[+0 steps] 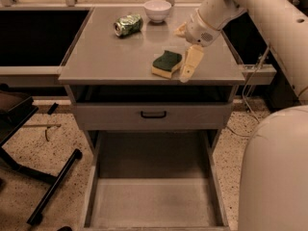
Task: Place sponge into middle drawer
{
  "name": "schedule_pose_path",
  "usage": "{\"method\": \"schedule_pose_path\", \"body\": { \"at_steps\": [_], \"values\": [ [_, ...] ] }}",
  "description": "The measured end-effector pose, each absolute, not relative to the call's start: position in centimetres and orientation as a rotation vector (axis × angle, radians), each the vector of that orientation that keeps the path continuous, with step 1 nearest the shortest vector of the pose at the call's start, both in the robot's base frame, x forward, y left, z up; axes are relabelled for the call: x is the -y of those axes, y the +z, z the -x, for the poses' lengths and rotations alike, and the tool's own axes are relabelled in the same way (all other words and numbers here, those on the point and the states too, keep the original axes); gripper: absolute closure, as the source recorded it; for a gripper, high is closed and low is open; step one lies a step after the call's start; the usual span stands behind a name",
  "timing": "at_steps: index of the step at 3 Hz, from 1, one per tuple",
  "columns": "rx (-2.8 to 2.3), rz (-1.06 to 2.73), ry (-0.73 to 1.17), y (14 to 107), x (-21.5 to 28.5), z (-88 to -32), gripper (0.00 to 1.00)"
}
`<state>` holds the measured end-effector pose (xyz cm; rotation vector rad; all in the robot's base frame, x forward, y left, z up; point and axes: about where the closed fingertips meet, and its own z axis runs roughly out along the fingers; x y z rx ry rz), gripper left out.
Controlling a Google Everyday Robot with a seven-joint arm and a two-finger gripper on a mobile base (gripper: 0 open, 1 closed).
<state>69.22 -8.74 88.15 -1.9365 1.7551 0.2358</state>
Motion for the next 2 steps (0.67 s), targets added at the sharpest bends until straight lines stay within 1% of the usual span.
{"method": "schedule_pose_path", "body": {
  "at_steps": [2],
  "values": [
    [-1.734, 1.945, 0.262, 86.6, 7.5, -71.9, 0.00]
  ]
}}
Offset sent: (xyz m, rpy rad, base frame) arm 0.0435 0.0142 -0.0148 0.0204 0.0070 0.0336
